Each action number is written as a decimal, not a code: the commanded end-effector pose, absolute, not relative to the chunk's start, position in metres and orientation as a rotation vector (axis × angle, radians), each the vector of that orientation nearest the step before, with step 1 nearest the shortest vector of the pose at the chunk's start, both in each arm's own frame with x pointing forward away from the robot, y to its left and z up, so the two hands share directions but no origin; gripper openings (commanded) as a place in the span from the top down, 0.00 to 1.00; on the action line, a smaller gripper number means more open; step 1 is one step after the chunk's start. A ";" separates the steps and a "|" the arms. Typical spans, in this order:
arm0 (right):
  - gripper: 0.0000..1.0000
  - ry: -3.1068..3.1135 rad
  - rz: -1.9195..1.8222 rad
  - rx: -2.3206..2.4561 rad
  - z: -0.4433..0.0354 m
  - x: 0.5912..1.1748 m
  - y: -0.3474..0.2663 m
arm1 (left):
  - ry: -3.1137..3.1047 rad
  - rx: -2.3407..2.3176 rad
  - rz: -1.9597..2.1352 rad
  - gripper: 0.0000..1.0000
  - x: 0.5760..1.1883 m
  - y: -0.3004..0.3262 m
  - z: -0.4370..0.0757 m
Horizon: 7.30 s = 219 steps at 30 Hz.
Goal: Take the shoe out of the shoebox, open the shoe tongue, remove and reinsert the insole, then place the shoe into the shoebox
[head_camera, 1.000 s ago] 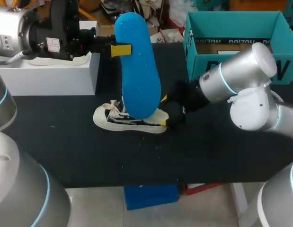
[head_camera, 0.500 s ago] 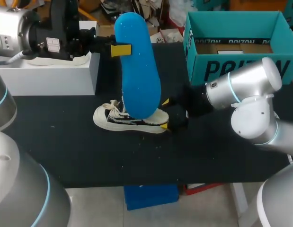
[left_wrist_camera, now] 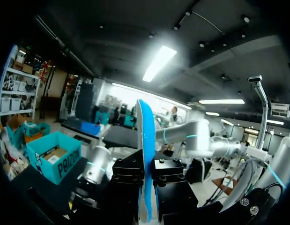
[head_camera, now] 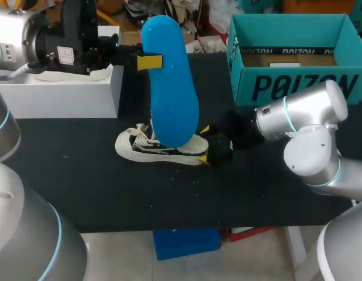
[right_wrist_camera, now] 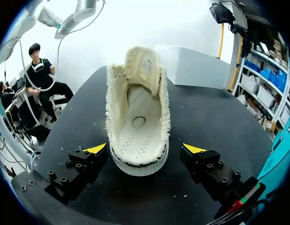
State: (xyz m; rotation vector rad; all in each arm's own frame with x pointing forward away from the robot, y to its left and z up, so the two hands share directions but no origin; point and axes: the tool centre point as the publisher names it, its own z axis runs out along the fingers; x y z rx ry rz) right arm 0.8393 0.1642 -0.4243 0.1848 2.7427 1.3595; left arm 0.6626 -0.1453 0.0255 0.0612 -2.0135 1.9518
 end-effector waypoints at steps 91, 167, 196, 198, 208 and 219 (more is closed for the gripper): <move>1.00 3.135 -0.004 -0.070 -0.407 0.890 0.235 | -2.014 0.062 1.953 1.00 0.662 -0.146 0.024; 1.00 2.087 -0.072 2.221 -0.378 0.882 0.204 | -2.014 0.062 1.953 1.00 0.662 -0.146 0.024; 0.00 2.282 0.423 2.426 -0.339 0.866 0.161 | -2.014 0.062 1.953 1.00 0.662 -0.146 0.024; 0.00 2.337 0.585 2.417 -0.329 0.862 0.161 | -2.014 0.062 1.953 1.00 0.662 -0.146 0.024; 0.00 2.425 1.060 2.214 -0.296 0.851 0.162 | -2.014 0.062 1.953 1.00 0.662 -0.146 0.024; 0.00 2.426 1.155 2.254 -0.299 0.849 0.159 | -2.014 0.062 1.953 1.00 0.662 -0.146 0.024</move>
